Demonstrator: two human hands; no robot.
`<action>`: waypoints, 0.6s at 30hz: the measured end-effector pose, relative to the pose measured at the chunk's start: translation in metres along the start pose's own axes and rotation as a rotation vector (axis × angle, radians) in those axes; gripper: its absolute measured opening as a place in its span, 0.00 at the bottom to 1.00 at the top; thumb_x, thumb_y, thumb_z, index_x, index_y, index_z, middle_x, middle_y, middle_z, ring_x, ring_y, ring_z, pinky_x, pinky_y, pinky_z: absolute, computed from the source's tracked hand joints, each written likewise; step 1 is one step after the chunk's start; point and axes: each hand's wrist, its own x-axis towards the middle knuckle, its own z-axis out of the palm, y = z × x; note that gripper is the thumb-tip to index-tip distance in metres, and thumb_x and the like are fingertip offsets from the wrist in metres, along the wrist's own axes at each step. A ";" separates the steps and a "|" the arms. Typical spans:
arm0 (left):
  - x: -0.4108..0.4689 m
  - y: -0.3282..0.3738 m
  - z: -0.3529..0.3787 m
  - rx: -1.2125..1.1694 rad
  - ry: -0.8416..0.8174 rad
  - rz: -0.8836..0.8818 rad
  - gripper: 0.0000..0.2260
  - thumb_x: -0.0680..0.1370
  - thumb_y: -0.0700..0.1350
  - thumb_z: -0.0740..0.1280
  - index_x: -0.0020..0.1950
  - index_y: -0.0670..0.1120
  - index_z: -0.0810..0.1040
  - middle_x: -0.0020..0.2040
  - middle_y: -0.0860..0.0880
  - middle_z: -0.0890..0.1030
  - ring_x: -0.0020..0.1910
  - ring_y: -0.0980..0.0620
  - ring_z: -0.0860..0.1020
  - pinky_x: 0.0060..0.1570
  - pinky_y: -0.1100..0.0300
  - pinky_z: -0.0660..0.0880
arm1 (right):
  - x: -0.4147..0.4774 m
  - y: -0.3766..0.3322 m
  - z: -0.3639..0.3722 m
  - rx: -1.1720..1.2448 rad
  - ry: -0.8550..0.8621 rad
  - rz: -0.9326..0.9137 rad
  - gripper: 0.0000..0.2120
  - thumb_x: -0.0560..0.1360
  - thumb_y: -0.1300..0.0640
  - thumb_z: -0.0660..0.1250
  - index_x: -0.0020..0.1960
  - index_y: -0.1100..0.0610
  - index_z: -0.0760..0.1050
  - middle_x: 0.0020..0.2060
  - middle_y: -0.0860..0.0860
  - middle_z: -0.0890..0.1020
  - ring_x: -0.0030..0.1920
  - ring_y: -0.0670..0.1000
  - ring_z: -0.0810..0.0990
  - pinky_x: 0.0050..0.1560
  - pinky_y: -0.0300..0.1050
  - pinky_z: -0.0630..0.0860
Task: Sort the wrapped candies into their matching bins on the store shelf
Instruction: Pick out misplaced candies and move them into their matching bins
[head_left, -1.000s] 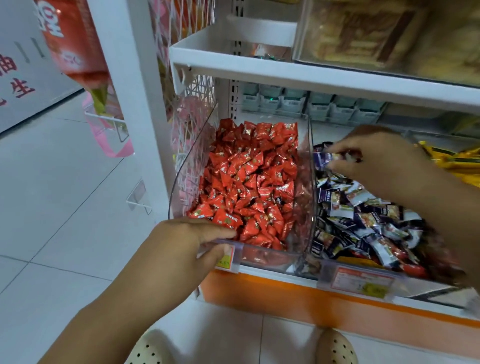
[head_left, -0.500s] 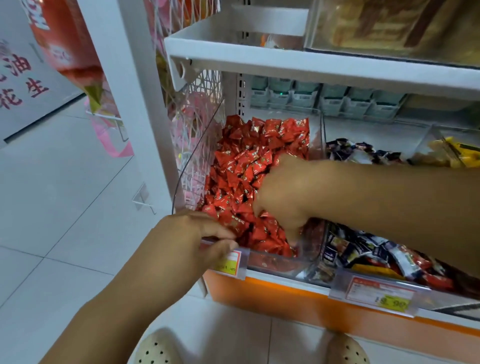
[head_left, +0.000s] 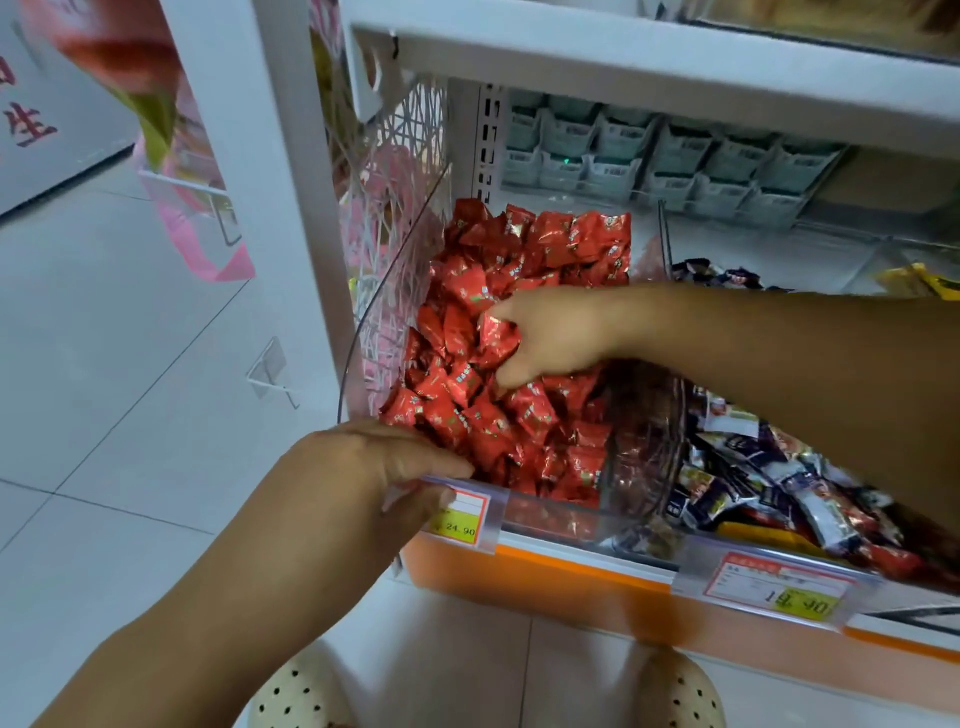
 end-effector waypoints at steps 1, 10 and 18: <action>0.000 0.000 0.000 -0.004 -0.004 -0.003 0.12 0.66 0.47 0.70 0.45 0.60 0.84 0.38 0.67 0.78 0.42 0.79 0.69 0.43 0.85 0.62 | -0.002 -0.001 -0.006 0.104 0.009 0.052 0.33 0.73 0.50 0.70 0.73 0.58 0.63 0.43 0.44 0.71 0.50 0.49 0.71 0.37 0.34 0.70; 0.001 -0.004 0.000 0.005 0.003 0.020 0.12 0.67 0.47 0.69 0.47 0.60 0.84 0.37 0.77 0.71 0.42 0.81 0.69 0.44 0.85 0.62 | -0.027 0.011 -0.042 0.418 -0.111 0.008 0.29 0.68 0.48 0.75 0.67 0.42 0.70 0.56 0.48 0.74 0.57 0.53 0.77 0.47 0.54 0.82; 0.002 -0.003 -0.001 -0.013 0.005 -0.006 0.14 0.67 0.48 0.67 0.49 0.62 0.82 0.35 0.71 0.76 0.41 0.76 0.73 0.44 0.81 0.65 | -0.009 0.015 -0.033 -0.088 -0.177 0.096 0.30 0.77 0.50 0.67 0.75 0.41 0.58 0.75 0.50 0.61 0.72 0.54 0.64 0.71 0.52 0.64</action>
